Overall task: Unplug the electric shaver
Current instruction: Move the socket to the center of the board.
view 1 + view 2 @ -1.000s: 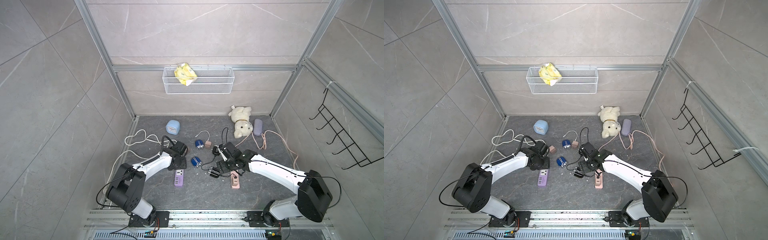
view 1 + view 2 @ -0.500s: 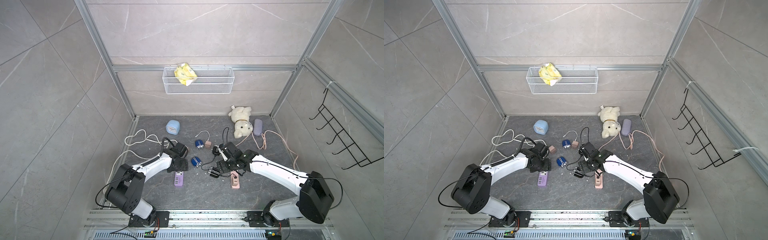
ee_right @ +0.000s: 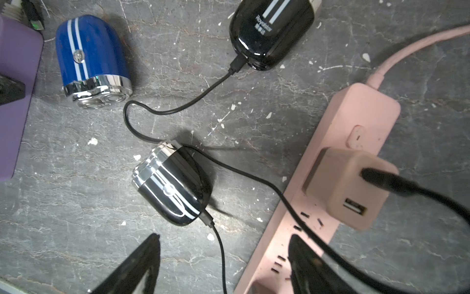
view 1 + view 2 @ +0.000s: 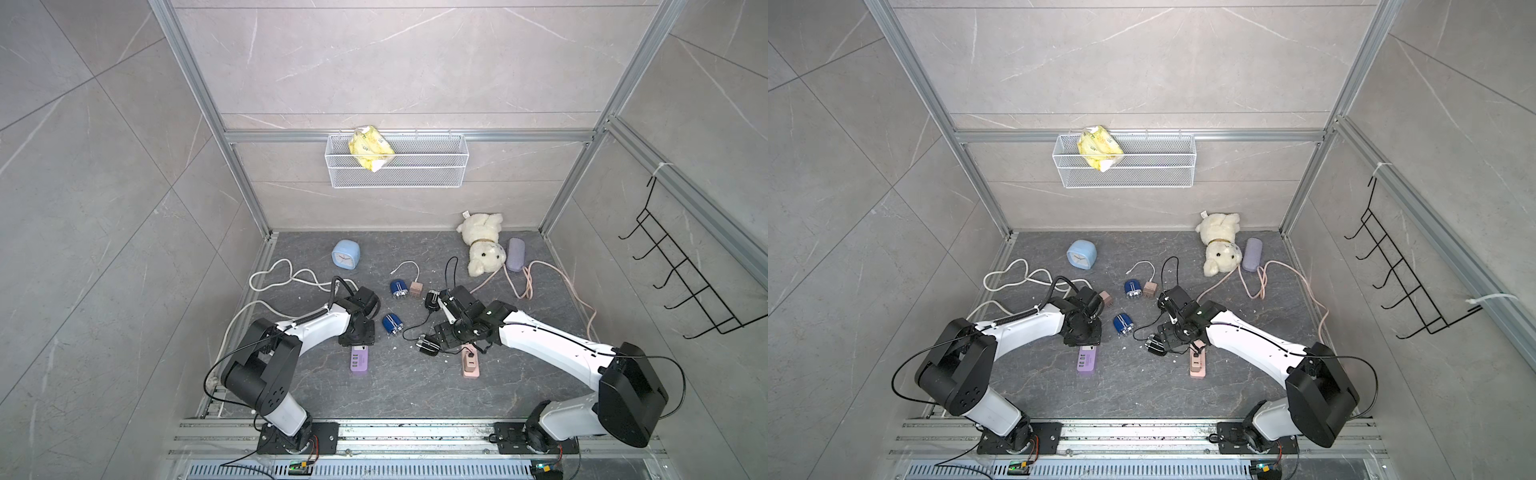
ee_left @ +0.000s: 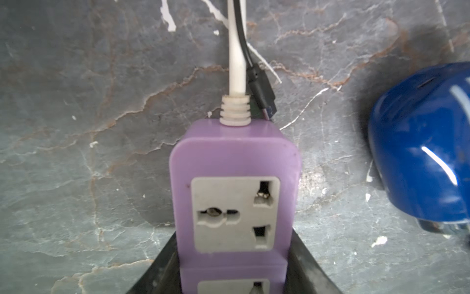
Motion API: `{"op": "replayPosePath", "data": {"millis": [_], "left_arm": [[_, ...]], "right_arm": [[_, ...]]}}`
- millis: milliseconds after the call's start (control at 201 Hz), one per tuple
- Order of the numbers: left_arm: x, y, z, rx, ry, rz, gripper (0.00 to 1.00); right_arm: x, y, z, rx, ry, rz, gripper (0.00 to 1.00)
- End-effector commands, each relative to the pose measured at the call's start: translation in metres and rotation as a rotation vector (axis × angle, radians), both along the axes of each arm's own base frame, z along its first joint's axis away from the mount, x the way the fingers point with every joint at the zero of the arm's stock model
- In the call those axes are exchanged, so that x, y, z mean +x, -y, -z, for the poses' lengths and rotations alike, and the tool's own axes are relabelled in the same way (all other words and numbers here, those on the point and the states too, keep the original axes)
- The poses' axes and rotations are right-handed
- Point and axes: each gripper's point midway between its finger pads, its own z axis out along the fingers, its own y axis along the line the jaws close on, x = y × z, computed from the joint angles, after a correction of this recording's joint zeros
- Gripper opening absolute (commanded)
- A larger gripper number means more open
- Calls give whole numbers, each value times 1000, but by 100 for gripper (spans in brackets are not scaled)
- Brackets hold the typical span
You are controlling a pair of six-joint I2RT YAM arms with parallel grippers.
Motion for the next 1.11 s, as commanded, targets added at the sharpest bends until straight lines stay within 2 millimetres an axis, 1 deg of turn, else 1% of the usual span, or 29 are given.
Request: {"op": "replayPosePath", "data": {"millis": [0,45,179,244,314,433,473,543,617,687,737,801,851,881,916,956,1010,1105], "left_arm": [[10,-22,2,82,-1,-1,21],[12,-30,3,88,-2,-14,19],[25,-50,2,68,12,-63,19],[32,-53,-1,21,20,-79,19],[38,-59,-5,16,29,-99,21],[47,-67,-11,33,39,-112,32],[51,-68,-12,44,42,-111,40],[55,-69,-11,57,38,-105,50],[57,-69,-9,62,32,-99,68],[57,-66,-10,47,32,-94,76],[57,-63,-13,27,39,-86,80],[59,-57,-23,-1,64,-71,84],[60,-52,-36,-17,99,-52,88],[60,-47,-44,-31,119,-29,94],[61,-39,-56,-47,151,6,96],[61,-28,-70,-56,194,56,96],[60,-6,-88,-75,254,154,97],[53,47,-114,-96,362,389,99]], "right_arm": [[-4,5,-4,4,-4,18,80],[-3,5,-5,4,0,20,80],[-3,6,-5,-3,-1,22,80],[-2,6,-6,-4,-1,22,80],[-1,5,-6,-4,-1,22,80],[0,3,-5,-3,-3,19,80],[1,2,-5,-2,-6,18,80],[1,1,-4,-1,-8,16,80],[2,0,-5,1,-5,17,80],[2,0,-10,10,5,17,80],[2,-1,-15,20,15,15,81],[3,-2,-23,35,30,13,81],[3,-2,-28,47,42,12,81],[3,-2,-31,54,49,13,81],[3,-2,-35,64,59,16,81],[3,-2,-38,75,70,21,81],[2,0,-43,90,83,27,81],[-1,4,-49,114,109,48,81]]}}
